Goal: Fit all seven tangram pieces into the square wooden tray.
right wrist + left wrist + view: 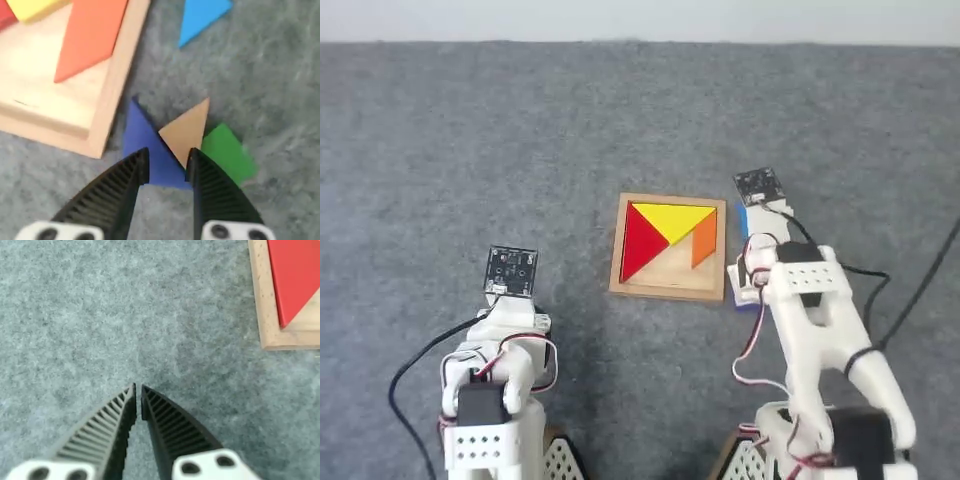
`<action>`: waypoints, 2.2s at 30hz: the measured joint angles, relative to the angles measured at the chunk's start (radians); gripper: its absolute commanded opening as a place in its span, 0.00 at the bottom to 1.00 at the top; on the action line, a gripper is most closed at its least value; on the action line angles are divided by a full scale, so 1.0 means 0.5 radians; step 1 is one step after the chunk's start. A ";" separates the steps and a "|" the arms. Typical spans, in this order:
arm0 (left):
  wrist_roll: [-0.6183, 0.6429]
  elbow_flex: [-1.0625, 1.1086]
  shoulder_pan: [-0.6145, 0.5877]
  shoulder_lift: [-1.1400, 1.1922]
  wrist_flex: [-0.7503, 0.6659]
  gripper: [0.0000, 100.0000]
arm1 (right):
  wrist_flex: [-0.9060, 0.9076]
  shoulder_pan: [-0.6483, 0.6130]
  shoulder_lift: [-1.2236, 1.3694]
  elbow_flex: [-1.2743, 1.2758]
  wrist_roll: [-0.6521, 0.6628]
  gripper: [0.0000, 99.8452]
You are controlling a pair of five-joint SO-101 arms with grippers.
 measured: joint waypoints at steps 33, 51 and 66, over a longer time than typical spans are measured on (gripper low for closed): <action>0.000 0.000 0.000 0.000 0.000 0.02 | -0.181 0.028 0.537 -0.427 0.055 0.24; 0.000 0.000 0.000 0.000 0.000 0.02 | -0.129 0.080 0.801 -0.666 0.037 0.06; 0.000 0.000 -0.003 0.000 0.000 0.02 | 0.104 0.018 0.138 -0.215 -0.064 0.21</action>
